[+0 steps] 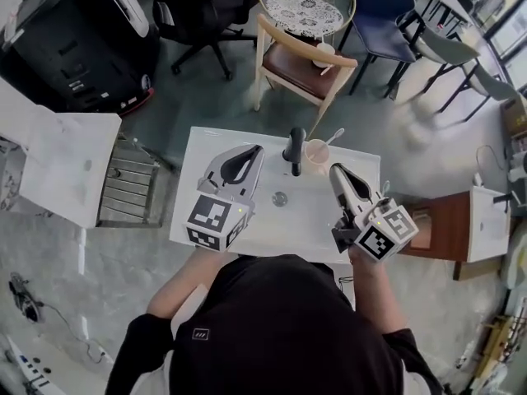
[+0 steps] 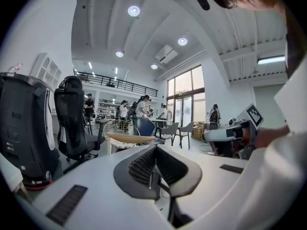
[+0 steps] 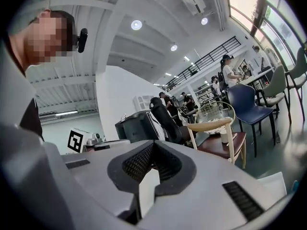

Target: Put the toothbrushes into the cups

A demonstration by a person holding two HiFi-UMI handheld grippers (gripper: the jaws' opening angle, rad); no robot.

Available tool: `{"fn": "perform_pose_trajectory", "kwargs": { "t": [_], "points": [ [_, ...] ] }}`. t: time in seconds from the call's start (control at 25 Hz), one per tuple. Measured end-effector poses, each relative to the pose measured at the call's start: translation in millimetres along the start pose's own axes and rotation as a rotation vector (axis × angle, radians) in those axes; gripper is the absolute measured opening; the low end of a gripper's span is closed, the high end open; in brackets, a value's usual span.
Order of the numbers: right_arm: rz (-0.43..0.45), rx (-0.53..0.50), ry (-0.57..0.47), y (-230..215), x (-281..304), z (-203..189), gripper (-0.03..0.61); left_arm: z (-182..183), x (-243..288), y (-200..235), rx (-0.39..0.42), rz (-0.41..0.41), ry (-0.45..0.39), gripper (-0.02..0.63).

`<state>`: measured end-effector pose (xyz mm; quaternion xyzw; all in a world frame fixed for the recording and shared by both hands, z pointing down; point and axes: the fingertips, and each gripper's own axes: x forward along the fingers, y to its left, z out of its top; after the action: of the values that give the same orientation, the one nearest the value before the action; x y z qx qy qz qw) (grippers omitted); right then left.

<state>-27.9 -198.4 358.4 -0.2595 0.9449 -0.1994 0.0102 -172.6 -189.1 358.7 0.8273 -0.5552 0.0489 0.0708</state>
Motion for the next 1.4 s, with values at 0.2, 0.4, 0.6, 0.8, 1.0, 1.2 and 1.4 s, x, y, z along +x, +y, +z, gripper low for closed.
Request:
{"fn": "perform_pose_trajectory", "kwargs": {
  "t": [0.2, 0.4, 0.6, 0.8, 1.0, 1.2, 1.4],
  "points": [
    [0.043, -0.067, -0.010, 21, 13, 22, 0.028, 17, -2, 10, -0.029, 0.004, -0.033, 0.015],
    [0.061, -0.141, -0.047, 25, 10, 44, 0.028, 32, 0, 7, 0.038, 0.025, -0.031, 0.016],
    [0.021, -0.135, -0.073, 4, 8, 42, 0.028, 34, 5, 18, 0.025, 0.075, -0.045, 0.016],
    [-0.045, -0.153, -0.103, -30, 8, 52, 0.028, 34, 21, 37, 0.036, 0.120, -0.023, 0.016],
    [-0.071, -0.210, -0.123, -36, 8, 76, 0.028, 41, 30, 50, 0.012, 0.139, -0.025, 0.016],
    [-0.071, -0.214, -0.138, -36, 4, 85, 0.028, 45, 32, 41, 0.001, 0.138, -0.042, 0.016],
    [-0.043, -0.211, -0.135, -34, 4, 78, 0.028, 50, 33, 35, -0.007, 0.134, -0.059, 0.016]
  ]
}}
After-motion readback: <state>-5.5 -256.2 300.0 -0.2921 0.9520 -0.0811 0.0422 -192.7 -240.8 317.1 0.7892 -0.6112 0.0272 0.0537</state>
